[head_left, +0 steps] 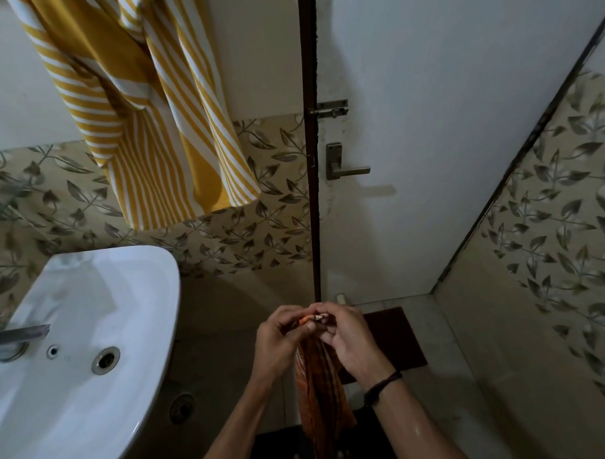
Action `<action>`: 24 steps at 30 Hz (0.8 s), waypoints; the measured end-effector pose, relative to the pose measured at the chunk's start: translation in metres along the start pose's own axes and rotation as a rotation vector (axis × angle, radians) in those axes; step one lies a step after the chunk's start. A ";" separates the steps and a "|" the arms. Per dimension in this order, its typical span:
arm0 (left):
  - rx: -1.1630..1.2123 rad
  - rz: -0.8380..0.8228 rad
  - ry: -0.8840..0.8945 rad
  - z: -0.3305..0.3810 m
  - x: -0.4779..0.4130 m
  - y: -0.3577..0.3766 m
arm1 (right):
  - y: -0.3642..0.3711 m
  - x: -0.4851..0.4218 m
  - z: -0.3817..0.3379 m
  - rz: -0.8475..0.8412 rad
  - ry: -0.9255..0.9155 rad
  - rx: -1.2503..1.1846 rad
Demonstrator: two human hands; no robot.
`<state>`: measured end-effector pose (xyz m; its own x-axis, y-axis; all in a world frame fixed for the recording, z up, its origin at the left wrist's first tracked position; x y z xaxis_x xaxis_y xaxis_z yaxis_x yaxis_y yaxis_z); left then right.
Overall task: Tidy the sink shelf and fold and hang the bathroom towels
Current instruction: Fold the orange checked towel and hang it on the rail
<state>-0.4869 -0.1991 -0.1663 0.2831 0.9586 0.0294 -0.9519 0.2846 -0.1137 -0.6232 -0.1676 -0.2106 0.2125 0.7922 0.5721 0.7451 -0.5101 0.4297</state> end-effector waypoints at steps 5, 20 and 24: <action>-0.004 0.031 0.011 0.005 0.009 -0.009 | -0.018 -0.005 -0.004 -0.094 -0.117 0.555; -0.299 -0.068 0.255 0.045 0.025 -0.032 | -0.087 -0.015 -0.010 0.036 -0.227 1.725; -0.293 0.049 0.228 0.046 0.027 -0.060 | -0.116 -0.011 -0.039 0.230 -0.277 1.673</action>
<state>-0.4273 -0.1907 -0.1133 0.2882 0.9362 -0.2012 -0.9002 0.1933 -0.3902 -0.7371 -0.1298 -0.2394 0.3624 0.8803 0.3061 0.4478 0.1235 -0.8855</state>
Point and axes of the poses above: each hand's wrist, its own x-axis away from the middle knuckle, its own y-axis out of the palm, z = x × y, the point moved 10 cm from there along -x, towards the middle knuckle, and after that the axes turned 2 degrees about -y, right-handed, at the moved point
